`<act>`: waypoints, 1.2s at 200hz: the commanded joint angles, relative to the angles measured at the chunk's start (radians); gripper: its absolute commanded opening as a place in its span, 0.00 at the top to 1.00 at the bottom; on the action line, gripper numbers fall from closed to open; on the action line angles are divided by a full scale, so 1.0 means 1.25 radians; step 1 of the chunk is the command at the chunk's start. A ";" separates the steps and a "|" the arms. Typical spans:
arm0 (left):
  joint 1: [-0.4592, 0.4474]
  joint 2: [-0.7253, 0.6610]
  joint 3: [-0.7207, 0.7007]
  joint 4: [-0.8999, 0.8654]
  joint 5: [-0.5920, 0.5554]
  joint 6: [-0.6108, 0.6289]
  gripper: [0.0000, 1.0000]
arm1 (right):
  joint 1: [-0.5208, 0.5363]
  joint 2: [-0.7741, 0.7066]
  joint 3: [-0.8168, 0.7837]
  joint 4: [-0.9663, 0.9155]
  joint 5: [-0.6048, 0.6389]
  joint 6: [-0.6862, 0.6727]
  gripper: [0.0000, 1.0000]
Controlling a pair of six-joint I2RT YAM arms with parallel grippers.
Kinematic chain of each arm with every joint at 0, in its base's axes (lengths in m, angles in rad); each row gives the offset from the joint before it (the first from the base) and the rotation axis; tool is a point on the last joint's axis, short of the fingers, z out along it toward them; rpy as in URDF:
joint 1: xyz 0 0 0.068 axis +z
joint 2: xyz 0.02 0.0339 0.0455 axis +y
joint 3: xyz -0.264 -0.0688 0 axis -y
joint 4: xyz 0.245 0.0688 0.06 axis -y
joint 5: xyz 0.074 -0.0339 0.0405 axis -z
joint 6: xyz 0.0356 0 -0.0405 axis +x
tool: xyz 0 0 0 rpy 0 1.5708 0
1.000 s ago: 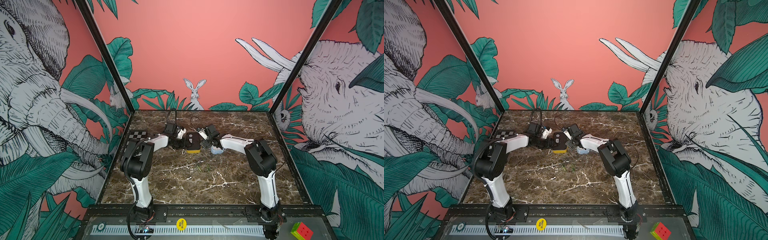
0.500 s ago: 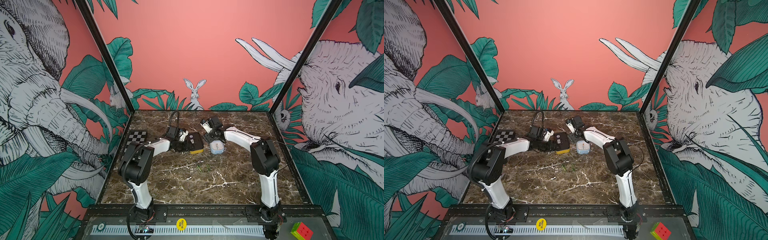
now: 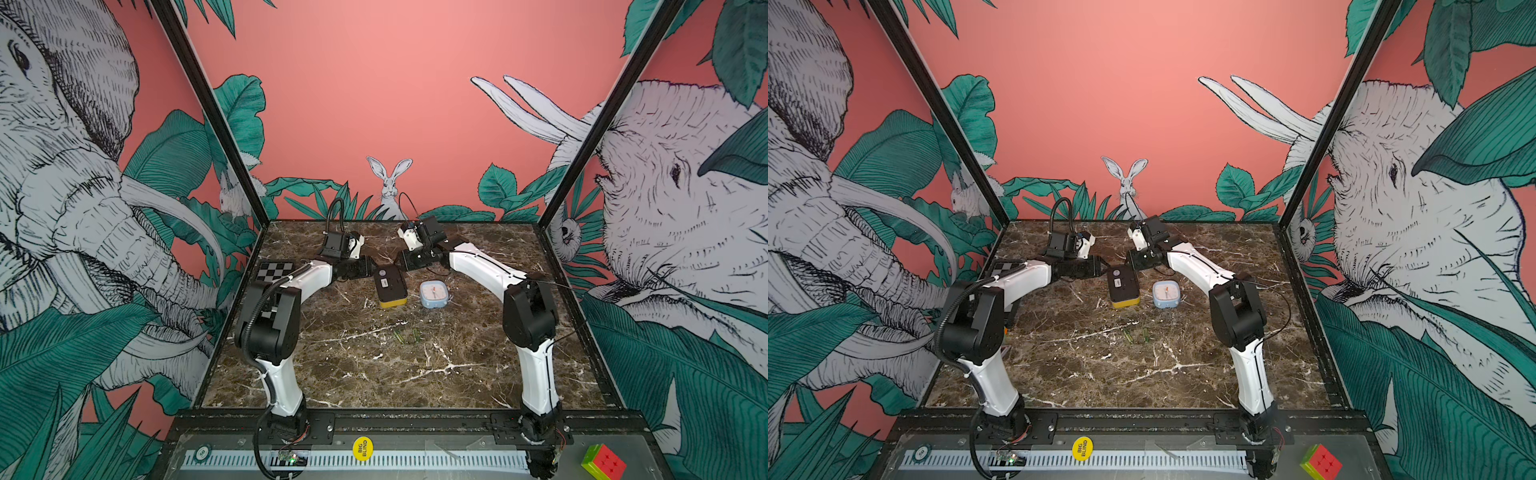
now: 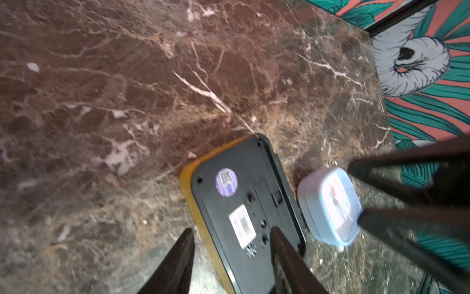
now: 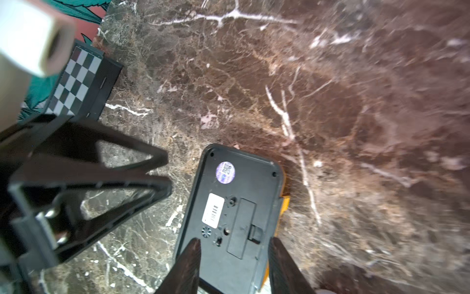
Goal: Insert the battery into the alarm
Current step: Remove the cover from the alarm.
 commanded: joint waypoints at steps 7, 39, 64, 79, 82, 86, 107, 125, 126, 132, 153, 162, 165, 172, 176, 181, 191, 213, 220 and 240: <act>-0.001 0.027 0.015 -0.025 0.018 -0.012 0.49 | 0.014 0.040 0.017 -0.021 -0.030 0.038 0.58; -0.001 0.048 0.012 -0.008 0.032 -0.025 0.49 | 0.027 0.072 0.037 -0.042 -0.030 0.039 0.61; -0.001 0.062 0.014 0.002 0.047 -0.038 0.50 | 0.034 0.088 0.045 -0.055 -0.022 0.040 0.62; -0.002 0.068 0.012 0.003 0.047 -0.044 0.51 | 0.038 0.096 0.052 -0.069 0.000 0.042 0.63; -0.001 0.069 0.011 0.004 0.047 -0.044 0.51 | 0.039 0.098 0.053 -0.070 0.003 0.042 0.63; -0.001 0.071 0.010 0.005 0.047 -0.045 0.51 | 0.040 0.100 0.054 -0.071 0.006 0.042 0.63; -0.002 0.078 0.000 0.008 0.047 -0.049 0.54 | 0.044 0.103 0.053 -0.074 0.038 0.043 0.64; -0.002 0.084 -0.009 0.010 0.047 -0.049 0.56 | 0.051 0.107 0.059 -0.086 0.070 0.038 0.64; -0.002 0.084 -0.009 0.010 0.047 -0.050 0.56 | 0.051 0.107 0.060 -0.087 0.071 0.039 0.64; -0.002 0.087 -0.011 0.011 0.046 -0.050 0.57 | 0.054 0.109 0.063 -0.093 0.083 0.037 0.64; -0.001 0.097 -0.013 0.018 0.045 -0.055 0.61 | 0.062 0.114 0.069 -0.105 0.116 0.033 0.64; -0.002 0.100 -0.014 0.020 0.045 -0.058 0.62 | 0.063 0.115 0.069 -0.106 0.130 0.039 0.64; -0.001 0.101 -0.014 0.021 0.045 -0.058 0.63 | 0.063 0.115 0.069 -0.107 0.132 0.041 0.64; -0.002 0.103 -0.015 0.020 0.045 -0.058 0.64 | 0.063 0.117 0.069 -0.107 0.137 0.044 0.63; -0.001 0.105 -0.014 0.019 0.045 -0.058 0.64 | 0.063 0.118 0.070 -0.108 0.143 0.046 0.62; -0.001 0.106 -0.015 0.019 0.045 -0.056 0.65 | 0.064 0.119 0.073 -0.112 0.151 0.049 0.62; -0.002 0.108 -0.015 0.016 0.044 -0.057 0.67 | 0.066 0.123 0.076 -0.118 0.162 0.051 0.60; -0.002 0.111 -0.015 0.010 0.041 -0.053 0.70 | 0.072 0.131 0.087 -0.134 0.192 0.057 0.54; -0.002 0.113 -0.015 0.008 0.041 -0.051 0.71 | 0.073 0.134 0.092 -0.140 0.200 0.061 0.52; -0.002 0.118 -0.016 0.004 0.043 -0.050 0.72 | 0.078 0.148 0.106 -0.151 0.199 0.068 0.49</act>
